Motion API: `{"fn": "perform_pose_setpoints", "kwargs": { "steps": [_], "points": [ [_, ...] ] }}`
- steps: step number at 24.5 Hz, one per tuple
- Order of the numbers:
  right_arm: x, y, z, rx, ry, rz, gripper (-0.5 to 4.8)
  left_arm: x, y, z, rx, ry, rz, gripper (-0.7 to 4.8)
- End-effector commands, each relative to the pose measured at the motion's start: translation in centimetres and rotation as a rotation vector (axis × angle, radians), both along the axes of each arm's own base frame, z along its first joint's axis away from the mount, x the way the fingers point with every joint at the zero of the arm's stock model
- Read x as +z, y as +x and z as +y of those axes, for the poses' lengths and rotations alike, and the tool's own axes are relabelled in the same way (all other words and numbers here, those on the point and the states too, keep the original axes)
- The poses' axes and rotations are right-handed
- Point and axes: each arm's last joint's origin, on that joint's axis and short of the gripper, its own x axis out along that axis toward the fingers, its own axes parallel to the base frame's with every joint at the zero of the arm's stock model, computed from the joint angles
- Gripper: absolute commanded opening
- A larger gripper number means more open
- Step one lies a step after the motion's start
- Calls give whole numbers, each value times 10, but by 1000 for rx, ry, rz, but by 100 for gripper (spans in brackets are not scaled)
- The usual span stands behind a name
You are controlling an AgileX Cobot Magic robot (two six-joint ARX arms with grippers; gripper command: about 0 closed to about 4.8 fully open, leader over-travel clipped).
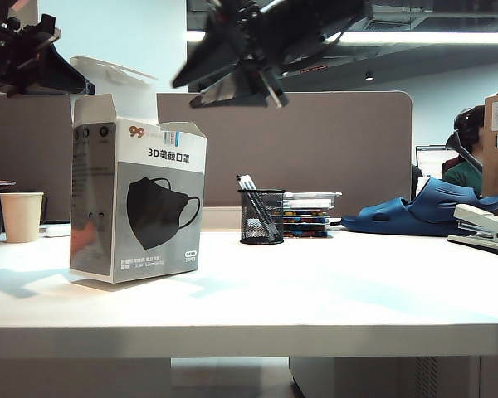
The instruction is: Put the mask into the mask box.
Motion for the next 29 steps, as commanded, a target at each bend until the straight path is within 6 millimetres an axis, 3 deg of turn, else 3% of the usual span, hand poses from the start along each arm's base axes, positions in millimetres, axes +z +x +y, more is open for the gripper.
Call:
{"fn": "perform_pose_setpoints", "kwargs": {
  "steps": [1,4,10,14,17,18,22,23,29],
  "points": [
    [12,2,-10,-24,21,-41,14,4,0,0,-9,-9,-16,-5],
    [18,4,-19,-53,26,-59,-9,4,0,0,-11,-9,-16,9],
    [41,3,-42,-180,-3,-175,-9,4,0,0,-11,-9,-16,154],
    [53,1,-56,-210,8,-212,-9,4,0,0,-21,-10,-16,179],
    [63,0,-68,-239,18,-235,-9,4,-1,-1,-74,-16,-15,288],
    [69,-1,-78,-265,24,-252,-9,4,-2,-2,-92,-18,-13,348],
    [83,-3,-100,-323,36,-288,-9,4,-2,-3,-127,-22,-11,408],
    [88,-5,-109,-345,40,-303,-9,4,-3,-2,-125,-22,-14,468],
    [106,-14,-133,-423,48,-357,-9,12,-6,-1,-90,-15,-50,479]
  ]
}}
